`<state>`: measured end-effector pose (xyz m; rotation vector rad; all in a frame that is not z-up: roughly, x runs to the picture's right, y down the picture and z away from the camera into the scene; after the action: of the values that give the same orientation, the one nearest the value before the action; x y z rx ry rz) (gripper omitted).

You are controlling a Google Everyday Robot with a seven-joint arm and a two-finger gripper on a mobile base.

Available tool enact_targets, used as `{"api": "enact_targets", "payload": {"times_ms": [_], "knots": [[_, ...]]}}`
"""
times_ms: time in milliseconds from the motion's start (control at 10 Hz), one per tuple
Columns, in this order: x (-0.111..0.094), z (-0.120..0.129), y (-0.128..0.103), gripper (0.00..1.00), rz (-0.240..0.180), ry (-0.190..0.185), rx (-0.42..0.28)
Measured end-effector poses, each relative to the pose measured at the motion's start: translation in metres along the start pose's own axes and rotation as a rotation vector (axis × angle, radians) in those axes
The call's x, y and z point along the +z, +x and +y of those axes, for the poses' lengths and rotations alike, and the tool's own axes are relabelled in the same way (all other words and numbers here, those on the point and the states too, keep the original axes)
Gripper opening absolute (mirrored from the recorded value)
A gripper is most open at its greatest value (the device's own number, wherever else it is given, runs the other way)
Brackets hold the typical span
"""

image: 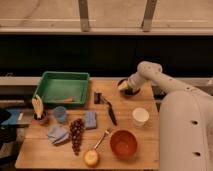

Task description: Wipe purple bowl with eraser

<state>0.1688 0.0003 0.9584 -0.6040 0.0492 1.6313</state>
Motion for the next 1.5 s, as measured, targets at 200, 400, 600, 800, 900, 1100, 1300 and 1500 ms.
{"api": "enact_targets", "payload": {"times_ms": [200,400,600,800,900,1100,1300,1500], "knots": [[-0.008,-0.002,-0.003,0.70,-0.023,-0.002,0.007],[-0.013,-0.004,-0.006,0.70,-0.035,-0.002,0.013],[-0.014,-0.010,-0.010,0.70,-0.040,0.006,0.021],[-0.011,-0.018,-0.013,0.70,-0.034,0.016,0.033],[-0.010,-0.019,-0.014,0.70,-0.033,0.017,0.033],[-0.004,-0.017,-0.014,0.70,-0.021,0.019,0.029],[0.003,-0.014,-0.011,0.70,-0.005,0.015,0.028],[0.009,-0.012,-0.007,0.70,0.013,0.006,0.023]]}}
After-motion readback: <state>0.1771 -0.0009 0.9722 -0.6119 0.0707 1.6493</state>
